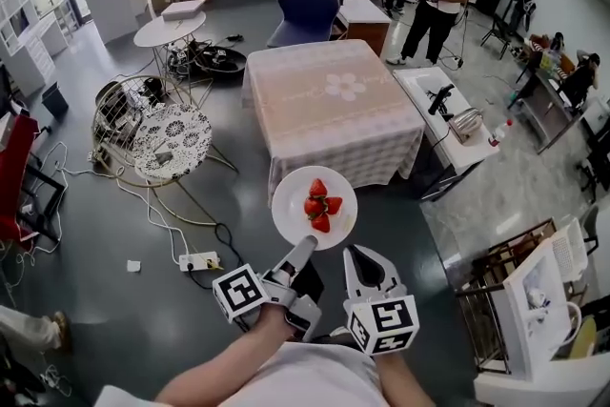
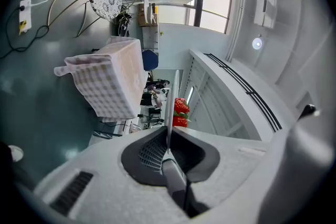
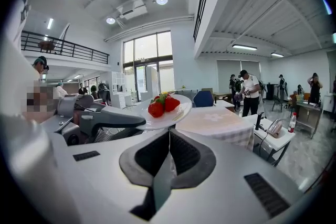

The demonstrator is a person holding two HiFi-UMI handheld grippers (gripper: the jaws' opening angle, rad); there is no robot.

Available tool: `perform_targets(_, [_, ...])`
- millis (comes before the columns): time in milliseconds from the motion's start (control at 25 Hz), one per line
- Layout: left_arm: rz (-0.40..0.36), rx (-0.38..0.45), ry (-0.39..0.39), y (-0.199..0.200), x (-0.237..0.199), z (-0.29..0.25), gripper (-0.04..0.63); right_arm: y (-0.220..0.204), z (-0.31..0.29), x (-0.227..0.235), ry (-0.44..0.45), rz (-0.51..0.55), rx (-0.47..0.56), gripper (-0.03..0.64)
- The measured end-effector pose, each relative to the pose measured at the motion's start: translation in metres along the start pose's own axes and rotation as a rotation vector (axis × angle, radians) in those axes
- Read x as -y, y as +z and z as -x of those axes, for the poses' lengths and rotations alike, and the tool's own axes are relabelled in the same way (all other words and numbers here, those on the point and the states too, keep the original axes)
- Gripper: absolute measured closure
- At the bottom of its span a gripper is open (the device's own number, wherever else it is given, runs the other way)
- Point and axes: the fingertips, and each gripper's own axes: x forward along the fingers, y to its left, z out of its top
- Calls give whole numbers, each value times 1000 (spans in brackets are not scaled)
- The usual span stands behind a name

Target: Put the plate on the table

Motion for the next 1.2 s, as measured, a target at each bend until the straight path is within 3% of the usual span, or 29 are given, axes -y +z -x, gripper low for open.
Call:
perform_targets(640, [-8, 49, 41, 47, -23, -27, 575, 8, -66, 13, 60, -20, 5, 612])
perform_targets(1200, [-19, 85, 66, 61, -49, -184, 577, 33, -152, 160, 125, -54, -13, 613])
